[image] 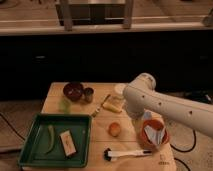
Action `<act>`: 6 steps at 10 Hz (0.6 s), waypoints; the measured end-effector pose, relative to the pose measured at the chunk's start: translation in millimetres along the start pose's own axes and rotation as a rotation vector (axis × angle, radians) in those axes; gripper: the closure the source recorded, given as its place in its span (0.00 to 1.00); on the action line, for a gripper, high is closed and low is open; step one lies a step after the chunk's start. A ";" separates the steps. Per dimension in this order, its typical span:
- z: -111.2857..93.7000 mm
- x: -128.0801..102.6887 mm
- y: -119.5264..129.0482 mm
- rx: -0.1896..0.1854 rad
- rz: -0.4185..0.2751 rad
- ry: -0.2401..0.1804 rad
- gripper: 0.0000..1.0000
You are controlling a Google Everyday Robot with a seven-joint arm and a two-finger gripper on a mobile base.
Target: Place apple in plastic cup
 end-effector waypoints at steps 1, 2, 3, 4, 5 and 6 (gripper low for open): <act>3.3 -5.6 -2.2 -0.004 -0.010 -0.008 0.20; 5.4 -12.6 -6.4 -0.002 -0.019 -0.018 0.20; 7.2 -15.0 -8.5 0.001 -0.022 -0.022 0.20; 9.7 -16.9 -8.4 -0.002 -0.022 -0.029 0.20; 15.6 -18.7 -9.5 0.000 -0.025 -0.037 0.20; 20.2 -22.4 -11.5 -0.001 -0.033 -0.042 0.20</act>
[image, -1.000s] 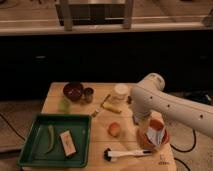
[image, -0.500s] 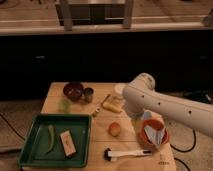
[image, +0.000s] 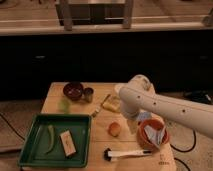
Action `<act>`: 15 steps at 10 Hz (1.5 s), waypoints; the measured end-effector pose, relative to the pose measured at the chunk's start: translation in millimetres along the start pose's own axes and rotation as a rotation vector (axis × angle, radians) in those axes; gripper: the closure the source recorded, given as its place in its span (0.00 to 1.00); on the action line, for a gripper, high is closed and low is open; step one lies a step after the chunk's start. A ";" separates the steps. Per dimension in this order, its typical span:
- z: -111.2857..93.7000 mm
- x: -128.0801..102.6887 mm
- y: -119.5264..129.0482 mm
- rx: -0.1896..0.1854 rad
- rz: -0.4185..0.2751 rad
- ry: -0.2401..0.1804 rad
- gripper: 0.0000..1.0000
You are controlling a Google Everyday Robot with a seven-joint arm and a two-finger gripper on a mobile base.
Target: Place apple in plastic cup
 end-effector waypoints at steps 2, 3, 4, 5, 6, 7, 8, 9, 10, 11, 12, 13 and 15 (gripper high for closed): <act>6.7 -6.3 -2.7 -0.001 -0.013 -0.007 0.20; 8.9 -12.9 -6.8 0.001 -0.022 -0.013 0.20; 11.2 -12.3 -7.7 0.002 -0.023 -0.017 0.20; 17.6 -10.5 -6.4 -0.001 -0.023 -0.026 0.20; 24.1 -10.4 -7.3 -0.001 -0.028 -0.032 0.20; 26.5 -11.4 -7.4 0.001 -0.029 -0.040 0.20; 29.2 -10.7 -5.7 0.001 -0.027 -0.045 0.20; 30.5 -11.9 -7.0 0.002 -0.030 -0.052 0.20; 33.5 -13.1 -7.8 0.001 -0.034 -0.058 0.20; 38.5 -12.9 -6.5 -0.001 -0.034 -0.065 0.20; 41.4 -12.1 -5.4 -0.003 -0.033 -0.069 0.20; 44.8 -13.3 -4.9 -0.005 -0.037 -0.075 0.20; 50.2 -15.4 -4.0 -0.008 -0.053 -0.083 0.20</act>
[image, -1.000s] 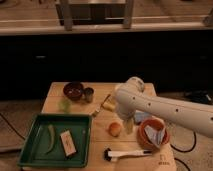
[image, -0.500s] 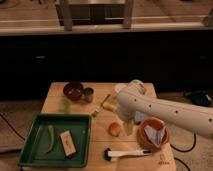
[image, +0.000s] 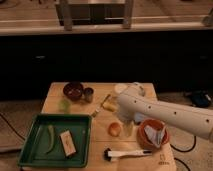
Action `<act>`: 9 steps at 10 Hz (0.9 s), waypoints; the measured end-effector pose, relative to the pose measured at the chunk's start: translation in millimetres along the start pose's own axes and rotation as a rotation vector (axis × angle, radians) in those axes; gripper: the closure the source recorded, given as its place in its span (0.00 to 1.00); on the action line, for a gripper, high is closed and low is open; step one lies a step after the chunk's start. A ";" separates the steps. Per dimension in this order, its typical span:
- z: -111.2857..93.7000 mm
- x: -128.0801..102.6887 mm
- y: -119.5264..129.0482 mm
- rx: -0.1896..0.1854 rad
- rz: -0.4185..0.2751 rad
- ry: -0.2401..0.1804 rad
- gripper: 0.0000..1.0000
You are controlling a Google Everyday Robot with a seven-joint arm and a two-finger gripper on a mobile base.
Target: Place apple in plastic cup
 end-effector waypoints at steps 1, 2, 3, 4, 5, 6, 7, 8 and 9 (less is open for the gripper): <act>3.0 0.2 1.1 -0.002 -0.005 -0.004 0.20; 4.9 0.0 1.5 -0.003 -0.009 -0.008 0.20; 9.0 -0.7 1.8 -0.005 -0.016 -0.015 0.20; 11.8 -1.2 2.8 -0.008 -0.022 -0.021 0.20; 14.3 -1.9 3.8 -0.010 -0.027 -0.025 0.20; 18.5 -3.3 4.7 -0.013 -0.037 -0.033 0.20; 21.0 -3.6 5.0 -0.016 -0.040 -0.037 0.20; 22.8 -4.0 5.0 -0.018 -0.044 -0.041 0.20; 24.2 -4.9 4.5 -0.020 -0.050 -0.044 0.20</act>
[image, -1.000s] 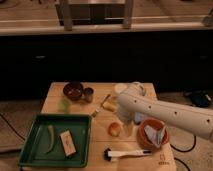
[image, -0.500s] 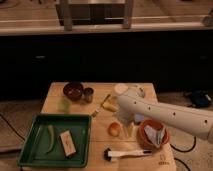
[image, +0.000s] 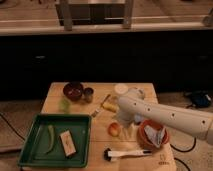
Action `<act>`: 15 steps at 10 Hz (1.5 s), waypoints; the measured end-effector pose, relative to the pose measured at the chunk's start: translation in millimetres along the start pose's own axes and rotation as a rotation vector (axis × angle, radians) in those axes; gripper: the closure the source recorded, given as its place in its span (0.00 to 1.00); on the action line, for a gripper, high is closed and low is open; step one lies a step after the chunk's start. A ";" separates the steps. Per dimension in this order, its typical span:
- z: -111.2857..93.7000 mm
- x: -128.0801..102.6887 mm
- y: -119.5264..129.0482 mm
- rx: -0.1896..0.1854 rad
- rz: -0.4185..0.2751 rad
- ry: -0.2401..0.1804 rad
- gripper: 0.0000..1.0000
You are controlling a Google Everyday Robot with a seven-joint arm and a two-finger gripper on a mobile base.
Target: Place apple in plastic cup
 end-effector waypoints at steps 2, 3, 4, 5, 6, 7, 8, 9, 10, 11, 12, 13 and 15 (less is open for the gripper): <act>4.5 -3.3 -1.8 -0.008 -0.020 -0.009 0.20; 6.3 -4.3 -1.7 -0.014 -0.027 -0.011 0.20; 8.0 -4.9 -1.6 -0.019 -0.034 -0.014 0.20; 9.0 -4.5 -2.4 -0.020 -0.037 -0.016 0.20; 10.4 -4.5 -3.5 -0.021 -0.042 -0.018 0.20; 12.1 -5.5 -4.5 -0.025 -0.048 -0.021 0.20; 13.1 -5.7 -5.0 -0.026 -0.050 -0.024 0.20; 13.8 -4.8 -4.9 -0.027 -0.050 -0.025 0.20; 14.8 -4.2 -4.6 -0.029 -0.052 -0.027 0.20; 15.7 -4.3 -4.8 -0.031 -0.055 -0.028 0.20; 16.5 -5.3 -5.9 -0.032 -0.059 -0.030 0.20; 17.1 -5.0 -6.1 -0.032 -0.060 -0.031 0.20; 19.1 -2.9 -5.9 -0.036 -0.062 -0.034 0.20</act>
